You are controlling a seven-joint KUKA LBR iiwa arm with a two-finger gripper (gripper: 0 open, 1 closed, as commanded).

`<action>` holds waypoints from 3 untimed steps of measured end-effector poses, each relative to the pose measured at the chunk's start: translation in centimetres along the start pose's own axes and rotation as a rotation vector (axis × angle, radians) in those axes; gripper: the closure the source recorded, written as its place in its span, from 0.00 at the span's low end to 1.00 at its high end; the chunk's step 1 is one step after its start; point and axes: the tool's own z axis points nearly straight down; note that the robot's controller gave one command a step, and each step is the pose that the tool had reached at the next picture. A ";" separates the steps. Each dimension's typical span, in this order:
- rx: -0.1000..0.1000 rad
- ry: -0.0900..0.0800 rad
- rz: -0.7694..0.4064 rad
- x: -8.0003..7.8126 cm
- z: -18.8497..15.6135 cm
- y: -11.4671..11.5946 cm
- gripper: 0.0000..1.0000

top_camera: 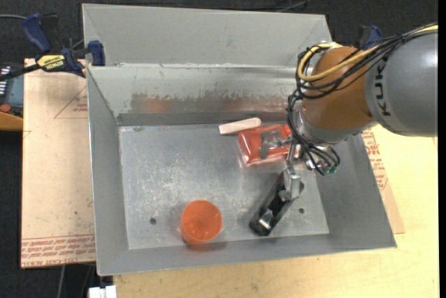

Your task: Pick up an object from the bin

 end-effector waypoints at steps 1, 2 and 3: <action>0.004 0.021 0.048 2.0 2.6 0.3 0.00; 0.002 -0.004 -0.136 7.1 2.8 0.3 1.00; 0.002 -0.004 -0.136 7.1 2.8 0.3 1.00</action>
Offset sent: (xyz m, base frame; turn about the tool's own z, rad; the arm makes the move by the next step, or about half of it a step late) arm -0.0722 -0.0095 -0.0294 -0.1392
